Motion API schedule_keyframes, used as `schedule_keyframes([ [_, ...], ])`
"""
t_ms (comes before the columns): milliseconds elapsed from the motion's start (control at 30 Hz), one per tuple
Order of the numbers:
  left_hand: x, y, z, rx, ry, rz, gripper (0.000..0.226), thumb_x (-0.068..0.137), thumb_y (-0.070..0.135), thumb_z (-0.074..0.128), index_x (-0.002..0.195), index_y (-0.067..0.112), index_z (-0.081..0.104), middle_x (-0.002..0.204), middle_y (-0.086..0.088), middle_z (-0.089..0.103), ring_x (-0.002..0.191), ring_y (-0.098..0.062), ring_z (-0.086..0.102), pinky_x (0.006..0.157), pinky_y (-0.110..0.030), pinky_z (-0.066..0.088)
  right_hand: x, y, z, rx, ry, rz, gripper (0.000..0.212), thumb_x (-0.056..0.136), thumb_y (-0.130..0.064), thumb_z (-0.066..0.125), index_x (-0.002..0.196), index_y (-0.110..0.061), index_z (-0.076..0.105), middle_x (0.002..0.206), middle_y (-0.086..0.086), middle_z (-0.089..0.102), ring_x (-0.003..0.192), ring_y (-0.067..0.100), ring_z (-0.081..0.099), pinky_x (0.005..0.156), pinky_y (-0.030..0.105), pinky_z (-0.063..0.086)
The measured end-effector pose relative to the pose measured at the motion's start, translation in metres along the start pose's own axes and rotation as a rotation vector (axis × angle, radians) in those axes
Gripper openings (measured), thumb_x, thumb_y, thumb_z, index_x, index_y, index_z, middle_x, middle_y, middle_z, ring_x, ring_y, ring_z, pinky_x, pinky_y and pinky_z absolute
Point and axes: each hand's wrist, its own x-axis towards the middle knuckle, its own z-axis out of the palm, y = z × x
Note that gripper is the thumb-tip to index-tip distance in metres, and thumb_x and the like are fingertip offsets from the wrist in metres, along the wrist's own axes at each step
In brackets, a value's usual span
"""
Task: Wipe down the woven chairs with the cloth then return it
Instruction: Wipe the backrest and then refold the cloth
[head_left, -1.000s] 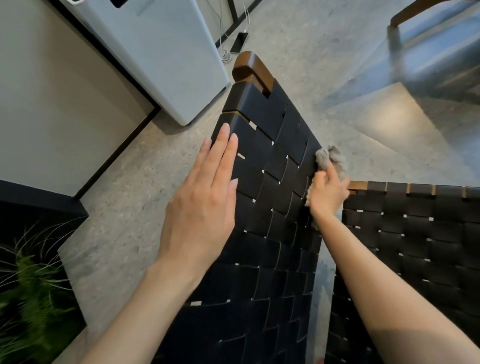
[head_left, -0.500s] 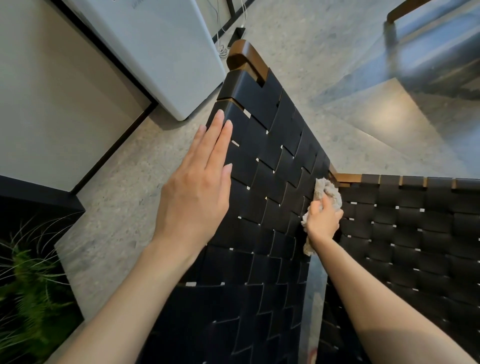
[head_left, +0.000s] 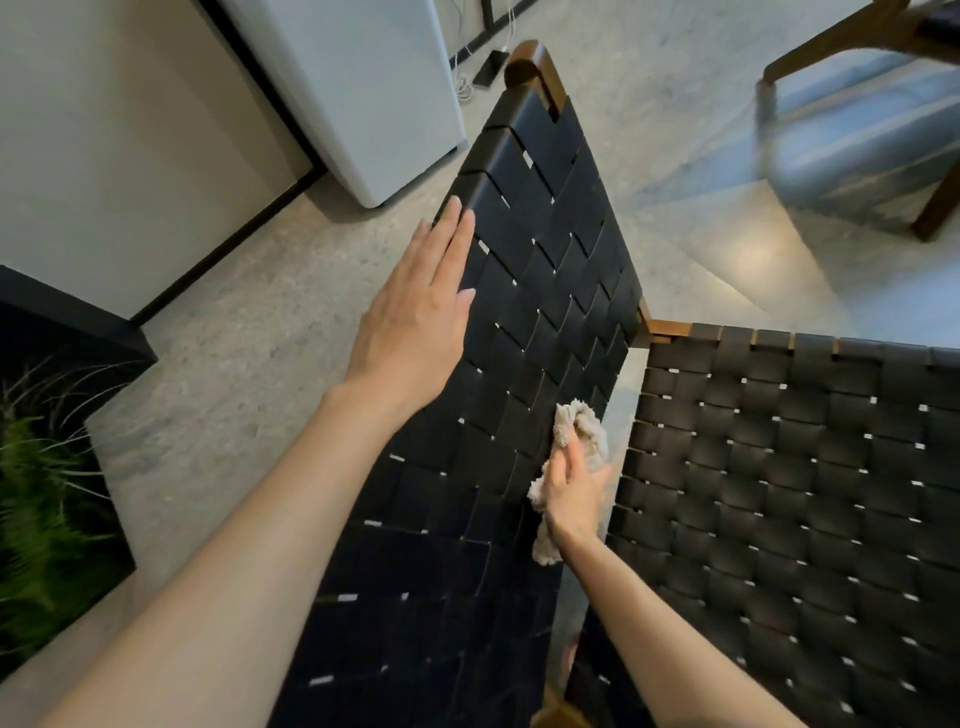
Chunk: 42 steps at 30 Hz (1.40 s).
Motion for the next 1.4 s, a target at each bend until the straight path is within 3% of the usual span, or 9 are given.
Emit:
schedule_keyframes([
  [200,-0.088,-0.011,-0.009,-0.074,-0.071,-0.054,0.062,0.102,0.027,0.031,0.151,0.022,-0.006,0.159,0.009,-0.012,0.146,-0.009,-0.008,0.110,-0.022,0.001,-0.067,0.008,0.006,0.022,-0.053,-0.109,0.042,0.104,-0.025,0.033,0.142,-0.040,0.039,0.141,0.015,0.028,0.129,0.034,0.037,0.113,0.037,0.025],
  [333,-0.161,-0.021,-0.023,-0.193,-0.160,-0.086,0.061,0.103,0.030,0.029,0.150,0.026,-0.009,0.156,0.018,-0.019,0.143,0.000,-0.013,0.108,-0.015,-0.003,-0.134,0.007,0.014,0.078,-0.074,-0.309,0.040,0.103,-0.020,0.039,0.134,-0.045,0.043,0.132,0.009,0.035,0.121,0.022,0.041,0.108,0.023,0.022],
  [600,-0.293,-0.029,-0.045,-0.372,-0.148,-0.205,0.054,0.101,0.036,0.028,0.150,0.036,0.004,0.149,0.031,-0.005,0.135,0.011,0.006,0.110,-0.020,0.015,-0.246,0.011,0.025,0.103,-0.192,-0.643,0.055,0.101,-0.018,0.045,0.120,-0.068,0.035,0.137,-0.009,0.031,0.130,0.010,0.030,0.111,0.026,0.021],
  [700,-0.328,-0.026,-0.041,-0.424,-0.041,-0.253,0.050,0.101,0.030,0.033,0.149,0.035,0.018,0.147,0.033,0.006,0.135,0.011,0.014,0.110,-0.021,0.021,-0.278,0.019,0.028,0.014,-0.174,-0.833,0.053,0.099,-0.019,0.047,0.125,-0.064,0.040,0.136,-0.017,0.033,0.128,0.004,0.030,0.106,0.013,0.019],
  [833,-0.360,-0.015,-0.028,-0.454,0.241,-0.327,0.043,0.099,0.023,0.040,0.142,0.027,0.041,0.145,0.020,0.036,0.136,0.000,0.032,0.111,-0.014,0.022,-0.294,0.027,0.033,-0.043,-0.104,-0.958,0.043,0.095,-0.018,0.049,0.130,-0.044,0.047,0.135,-0.023,0.029,0.119,0.007,0.033,0.101,0.021,0.025],
  [1033,-0.364,-0.005,-0.006,-0.475,0.663,-0.344,0.025,0.093,0.011,0.057,0.117,0.010,0.064,0.115,-0.001,0.061,0.107,-0.007,0.055,0.094,-0.004,0.033,-0.277,0.017,0.039,-0.125,0.014,-1.037,0.049,0.092,-0.008,0.050,0.133,-0.034,0.053,0.132,-0.011,0.034,0.108,0.014,0.030,0.091,-0.002,0.016],
  [1167,-0.365,0.005,0.021,-0.537,0.910,-0.348,0.031,0.091,0.018,0.057,0.118,0.006,0.052,0.111,-0.009,0.053,0.102,0.002,0.044,0.088,-0.001,0.033,-0.252,0.016,0.038,-0.177,0.019,-1.190,0.043,0.094,-0.018,0.049,0.135,-0.031,0.051,0.132,-0.001,0.036,0.107,0.012,0.027,0.093,-0.001,0.015],
  [1300,-0.363,0.015,0.049,-0.575,1.049,-0.327,0.046,0.092,0.016,0.053,0.133,0.016,0.034,0.125,-0.024,0.042,0.115,0.009,0.037,0.092,0.000,0.032,-0.231,0.014,0.038,-0.181,0.056,-1.399,0.038,0.094,-0.022,0.048,0.131,-0.025,0.058,0.129,0.014,0.044,0.106,0.018,0.030,0.095,0.005,0.016],
  [1400,-0.358,0.020,0.070,-0.604,1.108,-0.348,0.059,0.096,0.023,0.046,0.146,0.028,0.016,0.140,-0.017,0.029,0.120,0.016,0.031,0.090,0.003,0.032,-0.202,0.009,0.040,-0.177,0.144,-1.445,0.035,0.092,-0.019,0.051,0.124,-0.020,0.064,0.127,0.016,0.047,0.105,0.026,0.036,0.085,0.016,0.027],
])
